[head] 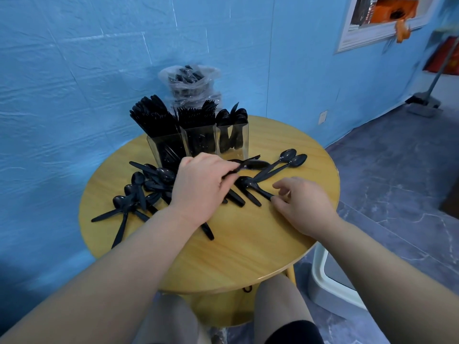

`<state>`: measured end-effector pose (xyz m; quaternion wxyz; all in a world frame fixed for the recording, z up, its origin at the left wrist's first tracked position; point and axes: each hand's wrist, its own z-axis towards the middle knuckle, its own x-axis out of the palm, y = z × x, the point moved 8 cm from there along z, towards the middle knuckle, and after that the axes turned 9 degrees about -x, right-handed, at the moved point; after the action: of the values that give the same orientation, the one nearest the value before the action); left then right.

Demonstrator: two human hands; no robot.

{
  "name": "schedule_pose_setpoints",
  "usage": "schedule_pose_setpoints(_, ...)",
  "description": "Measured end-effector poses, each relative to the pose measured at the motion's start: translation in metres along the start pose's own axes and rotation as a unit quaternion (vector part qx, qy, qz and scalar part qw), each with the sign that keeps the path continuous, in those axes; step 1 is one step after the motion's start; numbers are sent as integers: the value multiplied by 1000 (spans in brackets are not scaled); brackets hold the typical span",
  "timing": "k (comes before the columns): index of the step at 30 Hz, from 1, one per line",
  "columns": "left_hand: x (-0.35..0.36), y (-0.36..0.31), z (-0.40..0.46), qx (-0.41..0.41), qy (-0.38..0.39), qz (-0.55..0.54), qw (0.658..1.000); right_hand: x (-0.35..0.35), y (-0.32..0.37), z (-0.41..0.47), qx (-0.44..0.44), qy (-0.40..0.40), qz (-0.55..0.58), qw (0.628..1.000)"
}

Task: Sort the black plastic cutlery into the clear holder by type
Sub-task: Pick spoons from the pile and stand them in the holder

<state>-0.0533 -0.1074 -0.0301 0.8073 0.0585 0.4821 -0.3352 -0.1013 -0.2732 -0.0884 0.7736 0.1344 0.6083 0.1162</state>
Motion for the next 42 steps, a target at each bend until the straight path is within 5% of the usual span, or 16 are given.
schedule_pose_setpoints(10, 4, 52, -45, -218, 19, -114, 969, 18, 11, 36, 30, 42, 13, 999)
schedule_pose_setpoints(25, 11, 56, -55, -206, 32, -123, 970, -3, 29, 35, 20, -10, 141, 990)
schedule_pose_setpoints(31, 11, 61, -55, -227, 24, -155, 961, -6, 44, 30, 74, -38, 378, 922)
schedule_pose_setpoints(42, 10, 61, -56, -208, 20, -182, 961, 4, 62, 33, 136, -15, 550, 824)
